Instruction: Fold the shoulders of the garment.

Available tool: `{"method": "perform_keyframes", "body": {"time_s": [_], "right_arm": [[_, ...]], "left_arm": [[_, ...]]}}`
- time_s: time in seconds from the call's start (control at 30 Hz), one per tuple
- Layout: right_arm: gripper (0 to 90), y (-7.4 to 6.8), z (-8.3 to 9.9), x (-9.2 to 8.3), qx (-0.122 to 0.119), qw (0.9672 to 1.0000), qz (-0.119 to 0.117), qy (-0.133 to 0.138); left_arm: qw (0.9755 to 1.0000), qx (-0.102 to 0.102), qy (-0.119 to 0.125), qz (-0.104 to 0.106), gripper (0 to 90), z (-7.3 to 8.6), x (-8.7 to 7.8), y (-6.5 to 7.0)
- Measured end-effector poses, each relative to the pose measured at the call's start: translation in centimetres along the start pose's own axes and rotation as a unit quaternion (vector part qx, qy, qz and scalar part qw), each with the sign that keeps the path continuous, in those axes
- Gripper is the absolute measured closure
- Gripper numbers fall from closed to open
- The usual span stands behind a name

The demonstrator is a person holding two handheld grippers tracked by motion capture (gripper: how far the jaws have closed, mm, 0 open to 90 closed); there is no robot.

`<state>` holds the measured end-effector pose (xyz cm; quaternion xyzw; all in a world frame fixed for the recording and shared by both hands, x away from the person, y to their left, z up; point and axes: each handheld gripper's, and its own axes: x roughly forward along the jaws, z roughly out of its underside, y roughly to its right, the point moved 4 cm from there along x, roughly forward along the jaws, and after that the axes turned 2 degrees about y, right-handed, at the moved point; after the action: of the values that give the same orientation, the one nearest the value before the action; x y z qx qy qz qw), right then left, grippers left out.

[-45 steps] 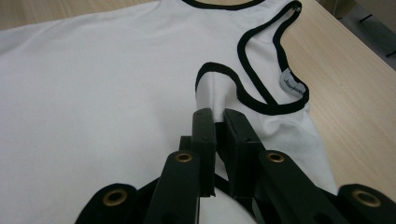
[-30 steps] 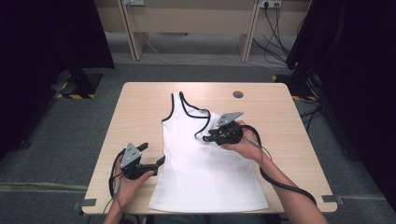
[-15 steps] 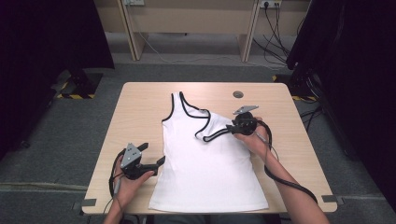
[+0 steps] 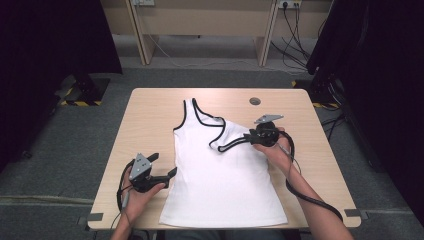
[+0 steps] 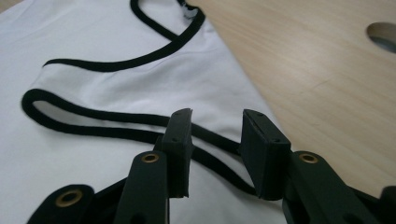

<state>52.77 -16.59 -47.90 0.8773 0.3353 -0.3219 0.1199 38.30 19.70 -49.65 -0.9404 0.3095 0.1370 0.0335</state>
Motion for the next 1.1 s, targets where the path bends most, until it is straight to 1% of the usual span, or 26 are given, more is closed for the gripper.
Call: {"method": "perform_keyframes", "body": {"time_s": [0.07,0.2,0.33,0.43,0.57,0.73,0.87,0.97,1.1], "right_arm": [[63.6,-0.1,0.4,0.4,-0.004,0.9999,0.0,-0.014],[63.6,0.4,1.4,1.0,0.002,0.9995,0.014,-0.027],[63.8,0.8,1.8,1.2,0.015,0.9996,0.018,-0.014],[63.5,0.9,1.8,1.2,0.01,0.9994,0.03,-0.014],[61.9,1.2,1.7,1.3,0.01,0.9993,0.034,-0.015],[57.1,0.9,1.6,1.2,0.008,0.9994,0.033,-0.008],[52.6,0.7,1.4,1.0,0.005,0.9993,0.037,-0.004],[49.1,0.5,1.4,0.8,0.001,0.9992,0.04,-0.004],[46.4,0.4,1.3,0.5,0.003,0.9991,0.043,-0.003]], "left_arm": [[1.0,0.0,0.001,0.0,11.2,0.0,0.0,0.0],[1.0,-0.001,0.0,0.001,11.1,0.0,0.0,0.0],[1.0,-0.001,-0.001,0.0,11.1,0.0,0.0,0.0],[1.0,0.0,0.0,0.0,11.1,0.0,0.0,0.0],[1.0,-0.001,-0.001,0.001,11.1,0.0,0.0,0.1],[1.0,-0.001,-0.001,0.001,11.1,0.0,0.0,0.0],[1.0,0.0,-0.001,0.0,11.1,0.0,0.0,0.1],[1.0,-0.001,-0.002,0.0,11.1,0.0,0.1,0.1],[1.0,0.0,-0.002,0.0,11.1,0.0,0.1,0.1]]}}
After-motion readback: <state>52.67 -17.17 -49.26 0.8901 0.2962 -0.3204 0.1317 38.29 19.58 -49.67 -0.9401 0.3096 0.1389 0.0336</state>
